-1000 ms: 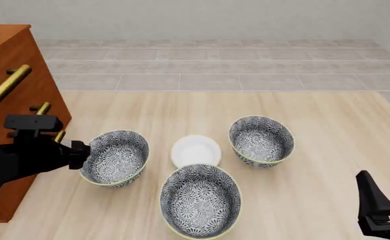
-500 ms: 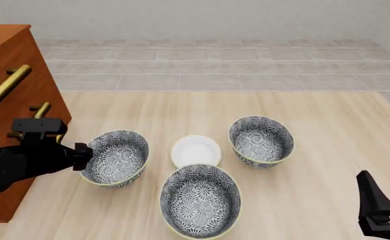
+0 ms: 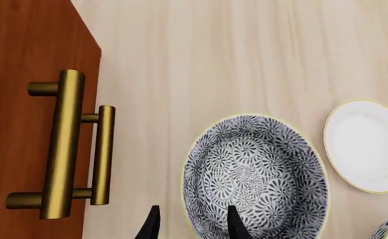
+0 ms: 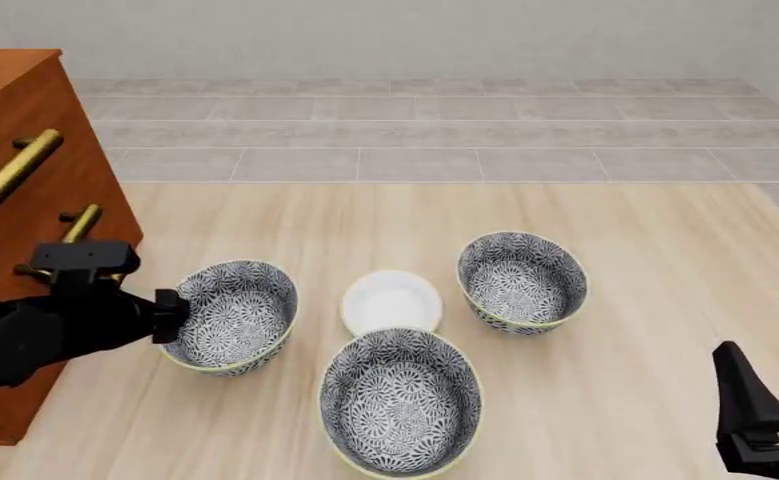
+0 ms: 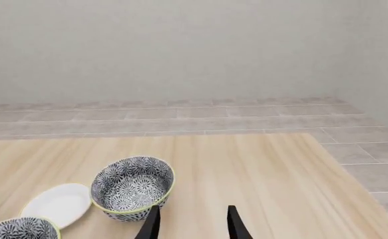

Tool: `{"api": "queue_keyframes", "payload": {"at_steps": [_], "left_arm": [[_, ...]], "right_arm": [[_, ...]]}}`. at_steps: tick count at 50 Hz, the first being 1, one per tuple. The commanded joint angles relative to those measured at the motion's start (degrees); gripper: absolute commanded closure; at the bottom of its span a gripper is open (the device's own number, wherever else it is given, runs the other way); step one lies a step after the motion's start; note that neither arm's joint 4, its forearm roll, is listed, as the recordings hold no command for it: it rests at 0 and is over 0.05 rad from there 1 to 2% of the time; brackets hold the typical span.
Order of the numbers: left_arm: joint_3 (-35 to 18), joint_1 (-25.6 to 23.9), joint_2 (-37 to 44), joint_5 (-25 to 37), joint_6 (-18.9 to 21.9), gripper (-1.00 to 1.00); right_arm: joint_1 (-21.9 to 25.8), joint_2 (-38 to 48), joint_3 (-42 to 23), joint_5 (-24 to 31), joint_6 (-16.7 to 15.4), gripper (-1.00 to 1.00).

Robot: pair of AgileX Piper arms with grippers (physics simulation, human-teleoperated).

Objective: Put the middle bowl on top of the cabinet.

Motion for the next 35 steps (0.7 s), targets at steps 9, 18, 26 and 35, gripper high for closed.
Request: {"api": "queue_keyframes", "payload": {"at_steps": [9, 18, 26, 35], "left_arm": [[1.4, -0.1, 3.5, -3.8, -1.3, -1.00], [1.4, 0.1, 4.9, -4.8, -1.5, -1.00], [1.6, -0.1, 6.5, -6.2, -1.7, -1.00], [1.8, -0.2, 7.9, -7.5, -1.9, -1.00]], "right_arm": [[0.1, 0.4, 0.2, -0.4, -0.1, -1.00], [0.0, 0.9, 0.2, -0.9, -0.1, -1.00], [0.0, 1.5, 0.2, -1.3, -0.1, -1.00], [0.1, 1.2, 0.2, -1.1, -0.1, -1.00]]}}
